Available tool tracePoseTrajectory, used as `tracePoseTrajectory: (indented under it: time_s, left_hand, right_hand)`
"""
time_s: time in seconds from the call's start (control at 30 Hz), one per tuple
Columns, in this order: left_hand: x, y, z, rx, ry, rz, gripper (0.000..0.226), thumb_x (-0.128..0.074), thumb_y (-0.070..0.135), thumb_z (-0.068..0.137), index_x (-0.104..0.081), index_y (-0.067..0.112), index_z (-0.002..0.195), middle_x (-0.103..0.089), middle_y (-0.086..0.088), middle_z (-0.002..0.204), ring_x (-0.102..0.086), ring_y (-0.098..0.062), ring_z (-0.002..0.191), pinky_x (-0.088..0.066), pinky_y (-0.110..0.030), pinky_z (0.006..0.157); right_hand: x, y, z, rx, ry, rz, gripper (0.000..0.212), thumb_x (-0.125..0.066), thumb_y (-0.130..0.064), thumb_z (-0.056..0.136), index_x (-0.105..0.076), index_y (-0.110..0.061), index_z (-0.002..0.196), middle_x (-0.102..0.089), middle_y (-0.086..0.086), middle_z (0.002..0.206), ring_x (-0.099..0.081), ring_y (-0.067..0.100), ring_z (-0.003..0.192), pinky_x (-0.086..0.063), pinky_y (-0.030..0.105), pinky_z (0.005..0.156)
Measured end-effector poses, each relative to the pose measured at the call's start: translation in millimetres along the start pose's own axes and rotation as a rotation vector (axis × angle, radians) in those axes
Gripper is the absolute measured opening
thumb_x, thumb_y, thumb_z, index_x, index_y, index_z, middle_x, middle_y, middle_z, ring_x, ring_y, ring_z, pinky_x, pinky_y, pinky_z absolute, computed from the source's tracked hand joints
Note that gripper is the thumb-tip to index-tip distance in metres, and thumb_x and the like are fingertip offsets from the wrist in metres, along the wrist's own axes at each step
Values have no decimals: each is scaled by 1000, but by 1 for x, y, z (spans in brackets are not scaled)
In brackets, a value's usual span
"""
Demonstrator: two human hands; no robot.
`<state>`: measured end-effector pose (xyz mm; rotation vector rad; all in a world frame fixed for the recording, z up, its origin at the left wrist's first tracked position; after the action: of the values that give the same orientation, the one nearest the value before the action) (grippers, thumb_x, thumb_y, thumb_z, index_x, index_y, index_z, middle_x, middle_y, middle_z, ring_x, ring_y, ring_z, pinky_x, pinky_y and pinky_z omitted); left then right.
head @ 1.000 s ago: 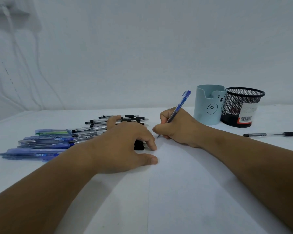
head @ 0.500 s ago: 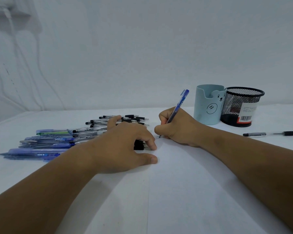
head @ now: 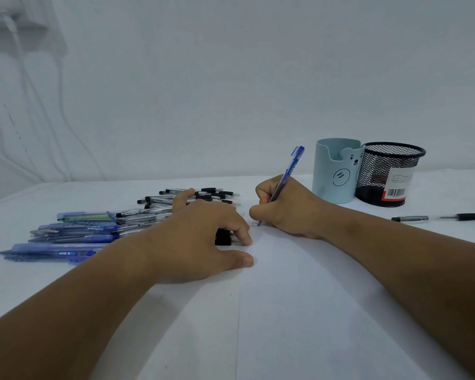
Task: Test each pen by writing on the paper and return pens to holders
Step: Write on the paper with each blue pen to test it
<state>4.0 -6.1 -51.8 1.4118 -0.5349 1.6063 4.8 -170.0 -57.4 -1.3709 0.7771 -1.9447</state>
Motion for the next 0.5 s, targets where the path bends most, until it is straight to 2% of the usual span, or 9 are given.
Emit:
tracePoseTrajectory:
  time_s: [0.23,0.37,0.5]
  left_hand:
    - [1,0,0,10,3,-13,22,-70,66,77,-66,52,92,-60,36,119,-36,18,131,11,-44,122]
    - [2,1,0,4,18,-11,27,-70,66,77,-67,49,98,-61,34,119,-36,18,130,11,-43,122]
    - [1,0,-2,2,16,-12,25,-70,66,77,-66,50,96,-60,36,119,-34,19,132,11,-45,123]
  right_hand:
    - [1,-1,0,14,12,-10,37,-67,-8,78,-39,-17,55,-38,-4,50,-36,11,51,-32,23,50]
    - [1,1,0,3,1,0,39,-67,-8,76,-37,-18,53,-36,-1,52,-36,16,55,-32,29,56]
    - [0,1,0,-1,4,3,39,-68,-9,77,-38,-18,53,-37,1,53,-37,17,55,-33,30,56]
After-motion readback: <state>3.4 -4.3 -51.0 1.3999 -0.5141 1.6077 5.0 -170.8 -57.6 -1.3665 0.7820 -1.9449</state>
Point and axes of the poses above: each hand's wrist, its own z-axis towards the middle knuckle, its own x-axis out of the back of the hand, y = z × x, the point moved 7 cm from there along z, towards the middle knuckle
